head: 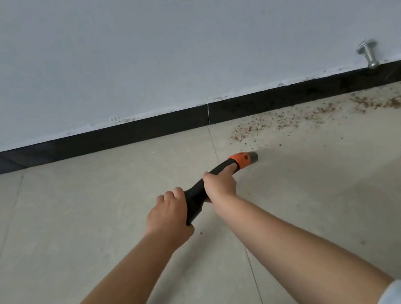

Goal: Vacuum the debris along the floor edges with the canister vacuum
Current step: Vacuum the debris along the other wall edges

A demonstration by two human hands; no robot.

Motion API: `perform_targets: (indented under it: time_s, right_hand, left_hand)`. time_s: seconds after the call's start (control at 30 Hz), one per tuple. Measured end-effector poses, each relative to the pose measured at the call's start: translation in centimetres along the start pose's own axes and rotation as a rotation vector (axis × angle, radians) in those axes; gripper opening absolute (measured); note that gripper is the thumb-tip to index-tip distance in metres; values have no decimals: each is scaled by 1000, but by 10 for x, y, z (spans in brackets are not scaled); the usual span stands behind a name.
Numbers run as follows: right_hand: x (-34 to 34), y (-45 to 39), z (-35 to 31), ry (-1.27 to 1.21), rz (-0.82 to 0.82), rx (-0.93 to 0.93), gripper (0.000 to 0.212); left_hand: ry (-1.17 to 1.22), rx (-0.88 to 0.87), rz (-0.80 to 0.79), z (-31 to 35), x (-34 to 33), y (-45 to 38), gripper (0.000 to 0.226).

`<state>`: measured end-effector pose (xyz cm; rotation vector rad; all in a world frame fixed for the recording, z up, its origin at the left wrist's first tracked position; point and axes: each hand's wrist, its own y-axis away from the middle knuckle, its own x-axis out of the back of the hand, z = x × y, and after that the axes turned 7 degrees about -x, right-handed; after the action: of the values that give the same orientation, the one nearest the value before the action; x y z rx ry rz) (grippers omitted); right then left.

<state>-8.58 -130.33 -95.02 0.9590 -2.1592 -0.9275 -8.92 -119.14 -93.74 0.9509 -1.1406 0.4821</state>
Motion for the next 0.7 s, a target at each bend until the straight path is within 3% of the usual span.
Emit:
perform_targets:
  time_s: [0.23,0.53,0.7]
  right_hand:
    - [-6,6,-14,65,-94,3,80]
    - [-30,-2,-44,77,-136,-43,81]
    - [-37,-12,-57,-37,-190,-100,85]
  left_hand:
    - [8,14,-212,-17,34,-14,49]
    - [77,80,-195,-45,45,-30,46]
    - [123,94,-131,-51,45,-45,46]
